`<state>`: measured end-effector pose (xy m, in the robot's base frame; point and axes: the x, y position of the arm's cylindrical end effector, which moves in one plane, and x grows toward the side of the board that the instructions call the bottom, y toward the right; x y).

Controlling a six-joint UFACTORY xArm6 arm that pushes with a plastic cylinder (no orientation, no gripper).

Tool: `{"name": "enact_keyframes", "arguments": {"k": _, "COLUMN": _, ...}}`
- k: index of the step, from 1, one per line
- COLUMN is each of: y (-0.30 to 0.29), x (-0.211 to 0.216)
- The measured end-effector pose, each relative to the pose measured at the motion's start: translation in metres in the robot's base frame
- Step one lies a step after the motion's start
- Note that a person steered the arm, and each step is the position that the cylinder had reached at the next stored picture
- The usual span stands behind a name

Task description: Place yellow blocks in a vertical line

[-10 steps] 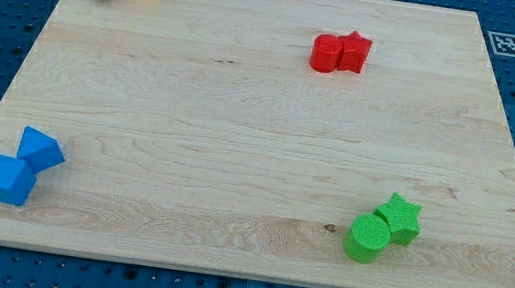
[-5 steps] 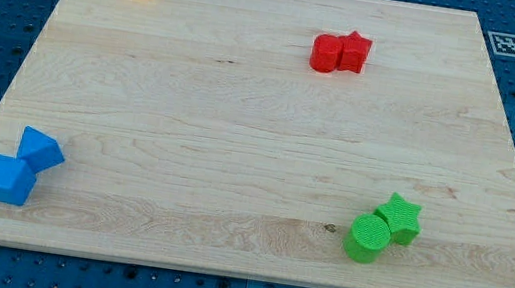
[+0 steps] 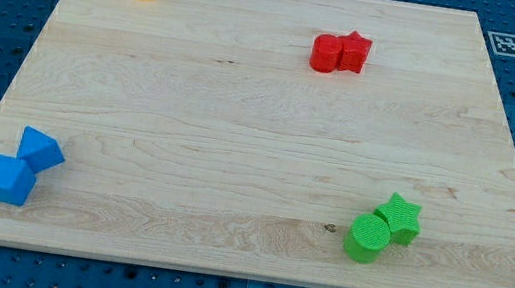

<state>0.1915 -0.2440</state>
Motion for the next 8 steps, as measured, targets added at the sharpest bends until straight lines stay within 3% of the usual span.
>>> {"name": "enact_keyframes", "arguments": {"k": 5, "y": 0.037, "x": 0.024}}
{"name": "enact_keyframes", "arguments": {"k": 8, "y": 0.060, "x": 0.005}}
